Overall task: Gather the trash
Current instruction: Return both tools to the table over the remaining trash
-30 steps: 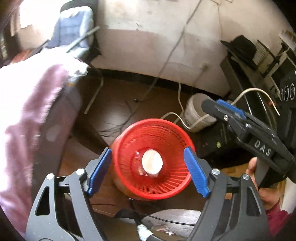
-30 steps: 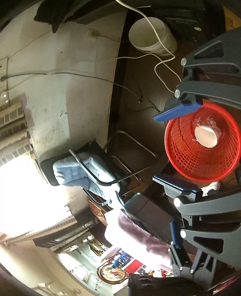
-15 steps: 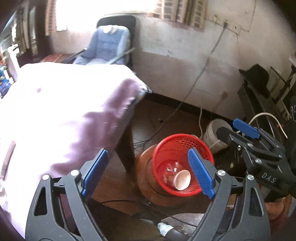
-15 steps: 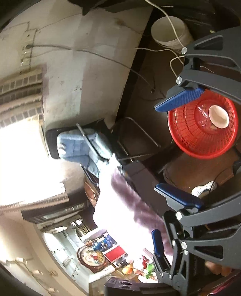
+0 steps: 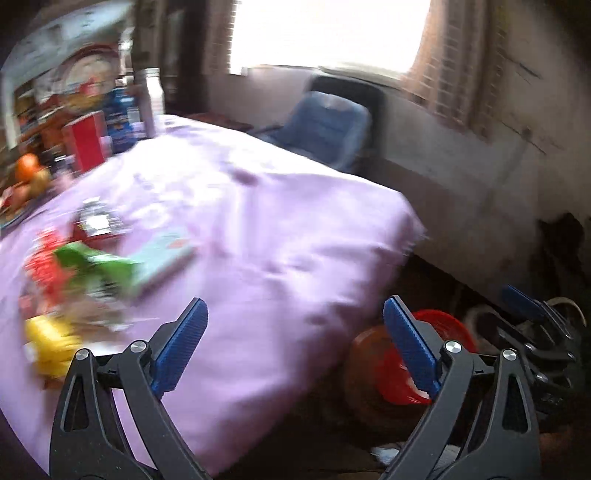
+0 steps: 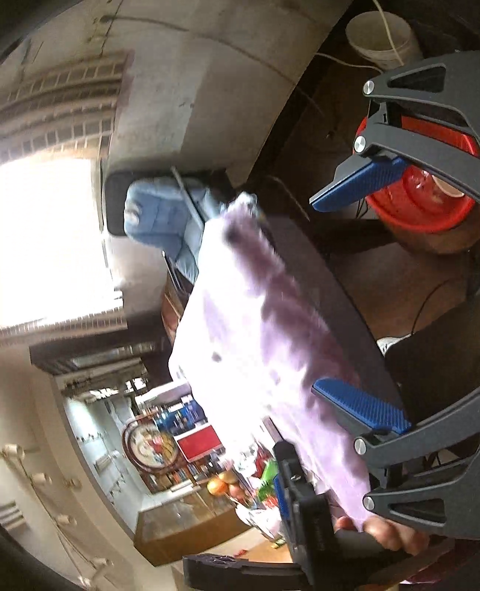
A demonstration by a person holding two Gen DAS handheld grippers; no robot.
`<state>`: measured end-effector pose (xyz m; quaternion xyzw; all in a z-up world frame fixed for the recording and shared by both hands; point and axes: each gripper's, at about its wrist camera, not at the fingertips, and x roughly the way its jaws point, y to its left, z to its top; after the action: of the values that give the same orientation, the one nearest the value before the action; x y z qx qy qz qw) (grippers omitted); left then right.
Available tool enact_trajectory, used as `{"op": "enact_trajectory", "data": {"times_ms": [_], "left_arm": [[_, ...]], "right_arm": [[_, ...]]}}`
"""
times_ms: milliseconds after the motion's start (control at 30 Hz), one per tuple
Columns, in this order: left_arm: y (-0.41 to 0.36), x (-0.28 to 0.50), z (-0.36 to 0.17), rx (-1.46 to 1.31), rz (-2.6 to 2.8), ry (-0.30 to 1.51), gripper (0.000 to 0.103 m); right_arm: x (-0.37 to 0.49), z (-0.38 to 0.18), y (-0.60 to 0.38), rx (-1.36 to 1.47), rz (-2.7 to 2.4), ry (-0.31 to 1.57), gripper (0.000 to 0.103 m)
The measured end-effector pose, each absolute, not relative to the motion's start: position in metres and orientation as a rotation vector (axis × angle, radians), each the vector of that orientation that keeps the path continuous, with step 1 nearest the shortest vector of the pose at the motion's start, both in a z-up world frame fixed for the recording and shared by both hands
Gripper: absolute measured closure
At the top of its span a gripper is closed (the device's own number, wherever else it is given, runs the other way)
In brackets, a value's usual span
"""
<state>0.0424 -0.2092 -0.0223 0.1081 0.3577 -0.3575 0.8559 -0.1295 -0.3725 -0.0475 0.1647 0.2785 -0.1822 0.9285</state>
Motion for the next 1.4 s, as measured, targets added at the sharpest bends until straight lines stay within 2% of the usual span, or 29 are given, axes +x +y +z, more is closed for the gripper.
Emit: {"op": "enact_trajectory", "data": {"times_ms": [267,433,567,733,833,1000,1400], "left_arm": [[-0.097,0.081,-0.01,0.086,-0.493,0.675,0.01],[-0.052,0.101,-0.018,0.037,-0.406,0.682,0.01],[-0.038,0.113,-0.031,-0.006,-0.409,0.727,0.01],[-0.041,0.124,-0.044,0.071,-0.336,0.777,0.01],[-0.02,0.137,-0.043,0.042,-0.283,0.818,0.009],[0.02,0.156,-0.034,0.04,-0.161,0.788,0.009],[0.082,0.18,-0.05,-0.333,-0.33,0.876,0.009]], "right_arm": [[-0.092,-0.05,-0.336,0.311,-0.271,0.615,0.008],[-0.063,-0.048,-0.31,0.265,-0.201,0.629,0.008],[-0.038,-0.05,-0.287,0.215,-0.148,0.646,0.008],[-0.011,-0.056,-0.27,0.198,-0.097,0.678,0.008],[0.004,-0.059,-0.264,0.2,-0.065,0.694,0.007],[0.038,-0.063,-0.252,0.194,-0.015,0.721,0.007],[0.099,-0.065,-0.214,0.188,0.084,0.775,0.007]]}}
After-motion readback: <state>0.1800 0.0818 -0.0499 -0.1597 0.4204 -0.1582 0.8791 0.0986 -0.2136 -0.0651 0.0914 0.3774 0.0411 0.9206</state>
